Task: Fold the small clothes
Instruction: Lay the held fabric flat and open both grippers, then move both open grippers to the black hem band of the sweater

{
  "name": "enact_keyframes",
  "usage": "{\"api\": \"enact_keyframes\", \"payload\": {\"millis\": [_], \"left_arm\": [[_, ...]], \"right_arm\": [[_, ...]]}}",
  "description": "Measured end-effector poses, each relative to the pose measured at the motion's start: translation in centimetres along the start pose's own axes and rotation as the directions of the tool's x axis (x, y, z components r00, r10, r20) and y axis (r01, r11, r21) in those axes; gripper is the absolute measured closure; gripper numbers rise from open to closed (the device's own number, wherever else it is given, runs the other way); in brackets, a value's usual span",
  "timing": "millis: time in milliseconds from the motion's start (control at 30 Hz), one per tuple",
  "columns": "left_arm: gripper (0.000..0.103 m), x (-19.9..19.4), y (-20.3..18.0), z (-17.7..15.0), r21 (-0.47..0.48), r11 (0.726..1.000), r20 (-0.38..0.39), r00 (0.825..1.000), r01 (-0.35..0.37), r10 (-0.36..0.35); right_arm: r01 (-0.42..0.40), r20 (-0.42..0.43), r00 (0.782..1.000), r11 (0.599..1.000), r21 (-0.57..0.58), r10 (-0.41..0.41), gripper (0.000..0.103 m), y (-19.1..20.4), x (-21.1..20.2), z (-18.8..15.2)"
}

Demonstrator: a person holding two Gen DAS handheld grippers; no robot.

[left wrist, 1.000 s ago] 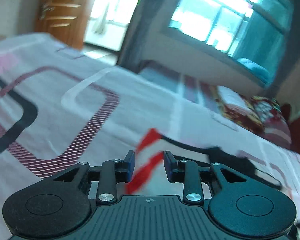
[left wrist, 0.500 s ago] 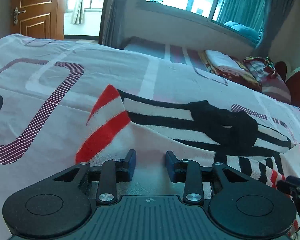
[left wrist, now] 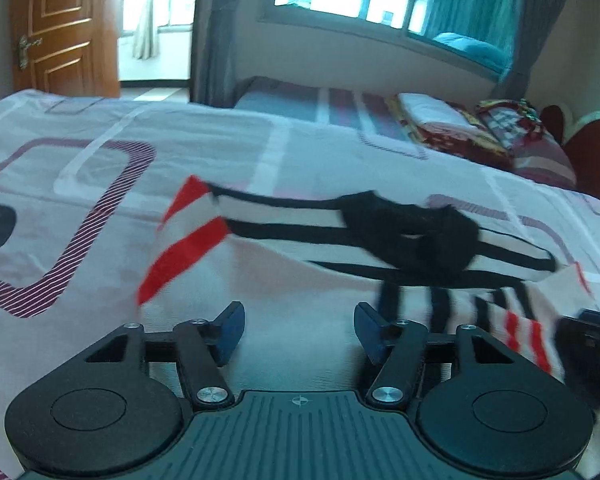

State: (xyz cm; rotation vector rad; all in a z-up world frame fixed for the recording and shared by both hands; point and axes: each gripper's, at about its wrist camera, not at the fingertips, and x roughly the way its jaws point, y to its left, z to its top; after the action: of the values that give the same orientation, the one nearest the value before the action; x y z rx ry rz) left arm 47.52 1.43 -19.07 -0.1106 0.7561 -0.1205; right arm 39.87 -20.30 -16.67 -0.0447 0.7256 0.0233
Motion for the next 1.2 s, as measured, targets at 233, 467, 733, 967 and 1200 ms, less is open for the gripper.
{"api": "enact_keyframes", "payload": {"millis": [233, 467, 733, 967, 1200], "left_arm": [[0.042, 0.0, -3.3, -0.5, 0.056, 0.998, -0.01, 0.999, 0.039, -0.039], [0.036, 0.5, -2.1, -2.1, 0.093, 0.996, -0.022, 1.0, 0.002, 0.0], [0.036, -4.0, -0.1, -4.5, 0.064, 0.996, 0.019, 0.998, -0.055, 0.054], [0.03, -3.6, 0.7, -6.2, 0.048, 0.996, 0.021, 0.997, -0.077, 0.076], [0.03, -8.6, -0.8, -6.2, 0.054, 0.998, 0.012, 0.999, -0.046, 0.045]], "right_arm": [[-0.069, -0.002, 0.998, 0.997, -0.025, 0.069, 0.069, 2.5, 0.7, 0.8], [-0.021, -0.077, 0.997, 0.999, -0.047, 0.017, 0.069, 1.5, 3.9, -1.0], [0.027, -0.057, 0.998, 0.999, 0.041, -0.024, 0.066, -3.4, 0.0, -2.7], [-0.003, -0.062, 0.998, 0.997, -0.076, -0.002, 0.065, -2.0, -1.1, -5.8], [-0.043, -0.05, 0.998, 0.998, -0.037, 0.041, 0.064, -2.9, -3.1, -5.3]]}}
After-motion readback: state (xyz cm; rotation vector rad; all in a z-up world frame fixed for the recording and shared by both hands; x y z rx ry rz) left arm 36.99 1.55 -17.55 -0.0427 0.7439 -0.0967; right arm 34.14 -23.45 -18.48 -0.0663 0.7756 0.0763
